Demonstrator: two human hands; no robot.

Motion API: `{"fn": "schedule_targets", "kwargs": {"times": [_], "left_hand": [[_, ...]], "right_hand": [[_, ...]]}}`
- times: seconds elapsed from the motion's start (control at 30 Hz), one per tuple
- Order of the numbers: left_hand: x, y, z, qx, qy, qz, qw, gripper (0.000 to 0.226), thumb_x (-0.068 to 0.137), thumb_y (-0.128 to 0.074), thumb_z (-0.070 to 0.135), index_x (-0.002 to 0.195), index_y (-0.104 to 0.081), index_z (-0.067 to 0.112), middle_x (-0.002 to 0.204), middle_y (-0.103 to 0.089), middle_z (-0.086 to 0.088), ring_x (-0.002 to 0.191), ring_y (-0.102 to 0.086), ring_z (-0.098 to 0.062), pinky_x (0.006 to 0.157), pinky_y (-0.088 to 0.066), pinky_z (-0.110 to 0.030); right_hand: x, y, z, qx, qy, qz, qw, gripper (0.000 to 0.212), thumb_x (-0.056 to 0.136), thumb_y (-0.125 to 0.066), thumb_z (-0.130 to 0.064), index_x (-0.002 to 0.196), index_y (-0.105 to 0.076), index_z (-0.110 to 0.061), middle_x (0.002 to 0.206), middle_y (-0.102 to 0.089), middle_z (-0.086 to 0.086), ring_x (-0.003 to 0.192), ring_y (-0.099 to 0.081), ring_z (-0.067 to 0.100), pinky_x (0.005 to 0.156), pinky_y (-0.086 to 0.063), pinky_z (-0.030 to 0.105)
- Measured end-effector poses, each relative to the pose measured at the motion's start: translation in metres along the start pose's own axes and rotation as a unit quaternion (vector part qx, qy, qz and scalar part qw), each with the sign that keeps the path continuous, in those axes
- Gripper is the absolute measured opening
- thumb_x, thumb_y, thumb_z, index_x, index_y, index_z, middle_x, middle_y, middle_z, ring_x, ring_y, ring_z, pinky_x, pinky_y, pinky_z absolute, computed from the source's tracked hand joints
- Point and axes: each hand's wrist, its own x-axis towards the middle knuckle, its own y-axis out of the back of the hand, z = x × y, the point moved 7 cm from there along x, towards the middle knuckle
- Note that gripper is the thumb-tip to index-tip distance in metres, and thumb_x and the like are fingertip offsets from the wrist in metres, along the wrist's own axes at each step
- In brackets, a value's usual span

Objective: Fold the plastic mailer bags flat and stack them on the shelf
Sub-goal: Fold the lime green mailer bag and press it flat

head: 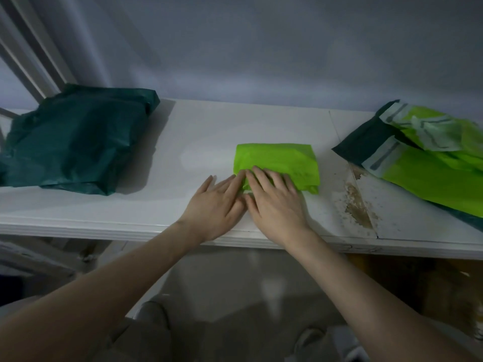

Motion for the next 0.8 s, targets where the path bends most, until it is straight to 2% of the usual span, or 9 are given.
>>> {"fn": "schedule_targets", "kwargs": {"times": [0.17,0.3,0.43,0.53,0.63,0.7,0.8], "left_hand": [[0.007,0.01,0.007,0.019,0.015,0.034,0.999,0.069,0.088,-0.009,0.049,0.149,-0.018,0.018,0.141,-0.049,-0.004,0.127,-0.049,-0.02,0.111,-0.026,-0.043],[0.011,0.015,0.019,0.058,0.022,0.088,0.994,0.059,0.089,-0.028,0.046,0.133,-0.051,0.015,0.11,-0.069,-0.015,0.101,-0.066,-0.026,0.095,-0.046,-0.044],[0.017,0.02,0.024,0.062,0.041,0.09,0.993,0.056,0.086,-0.03,0.044,0.119,-0.063,0.012,0.093,-0.072,-0.015,0.098,-0.066,-0.026,0.089,-0.048,-0.044],[0.02,0.022,0.026,0.064,0.053,0.083,0.993,0.057,0.086,-0.029,0.045,0.114,-0.065,0.011,0.091,-0.072,-0.015,0.099,-0.066,-0.026,0.082,-0.05,-0.041],[0.023,0.023,0.029,0.055,0.054,0.089,0.993,0.057,0.086,-0.029,0.045,0.112,-0.064,0.01,0.092,-0.07,-0.016,0.1,-0.065,-0.026,0.079,-0.049,-0.04],[0.025,0.024,0.03,0.045,0.057,0.091,0.993,0.055,0.085,-0.029,0.046,0.109,-0.063,0.009,0.092,-0.069,-0.016,0.099,-0.064,-0.026,0.079,-0.048,-0.041],[0.028,0.024,0.031,0.028,0.059,0.095,0.993,0.053,0.086,-0.027,0.048,0.102,-0.058,0.009,0.092,-0.068,-0.016,0.101,-0.062,-0.027,0.081,-0.047,-0.044]], "right_hand": [[-0.004,0.003,0.01,0.025,-0.024,0.009,0.999,0.053,0.085,-0.033,-0.035,0.122,-0.059,-0.006,0.127,-0.057,0.011,0.112,-0.055,0.029,0.093,-0.048,0.039],[-0.008,0.01,0.026,0.019,-0.04,0.027,0.999,0.051,0.086,-0.034,-0.034,0.117,-0.061,-0.005,0.121,-0.057,0.015,0.106,-0.053,0.035,0.091,-0.046,0.041],[-0.019,0.013,0.046,0.029,-0.064,0.015,0.997,0.051,0.089,-0.033,-0.033,0.119,-0.057,-0.001,0.116,-0.058,0.015,0.102,-0.054,0.034,0.085,-0.049,0.042],[-0.026,0.013,0.061,0.039,-0.081,0.001,0.996,0.046,0.096,-0.037,-0.027,0.13,-0.046,0.002,0.128,-0.05,0.014,0.116,-0.047,0.03,0.096,-0.04,0.039],[-0.034,0.009,0.072,0.06,-0.099,-0.04,0.992,0.049,0.098,-0.036,-0.026,0.139,-0.032,0.0,0.141,-0.037,0.013,0.127,-0.036,0.027,0.104,-0.03,0.033],[-0.038,0.006,0.076,0.058,-0.113,-0.051,0.991,0.048,0.096,-0.038,-0.028,0.136,-0.035,0.0,0.139,-0.039,0.014,0.126,-0.036,0.028,0.101,-0.033,0.037],[-0.037,0.014,0.083,0.056,-0.149,-0.01,0.987,0.04,0.094,-0.043,-0.036,0.115,-0.05,-0.003,0.119,-0.05,0.014,0.112,-0.042,0.031,0.087,-0.04,0.04]]}}
